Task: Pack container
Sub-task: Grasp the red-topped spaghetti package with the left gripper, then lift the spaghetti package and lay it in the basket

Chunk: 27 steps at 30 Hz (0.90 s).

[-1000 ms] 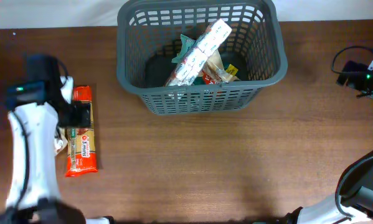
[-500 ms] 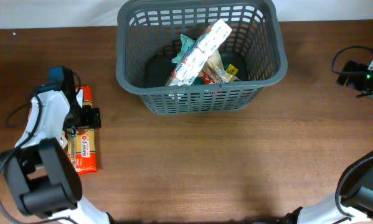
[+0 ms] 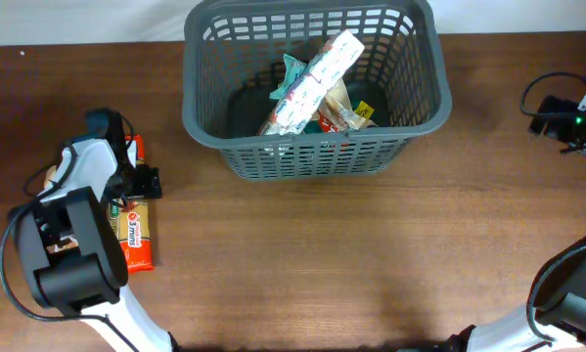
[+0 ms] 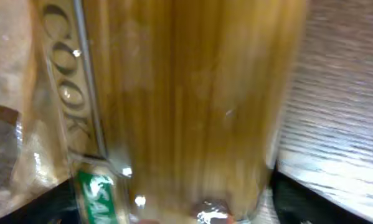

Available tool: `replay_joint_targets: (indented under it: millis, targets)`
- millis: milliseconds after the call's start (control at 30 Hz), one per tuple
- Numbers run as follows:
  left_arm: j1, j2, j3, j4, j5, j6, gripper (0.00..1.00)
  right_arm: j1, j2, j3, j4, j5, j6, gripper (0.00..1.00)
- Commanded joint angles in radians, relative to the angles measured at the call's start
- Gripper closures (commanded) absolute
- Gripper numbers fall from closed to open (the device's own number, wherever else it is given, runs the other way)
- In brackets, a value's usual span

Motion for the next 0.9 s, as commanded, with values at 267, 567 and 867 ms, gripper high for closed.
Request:
replay_joint_targets:
  millis: [267, 567, 867]
  targets:
    - [0.009, 0.058, 0.111, -0.12, 0.0, -0.005, 0.98, 0.0, -0.026, -0.003, -0.001, -0.002, 0.012, 0.01]
    - [-0.015, -0.041, 0.721, -0.424, 0.008, 0.003, 0.98, 0.0, -0.026, -0.003, 0.0, -0.002, 0.012, 0.01]
    - [-0.181, -0.128, 1.262, -0.417, 0.259, 0.314, 0.98, 0.0, -0.026, -0.003, 0.0, -0.002, 0.012, 0.01]
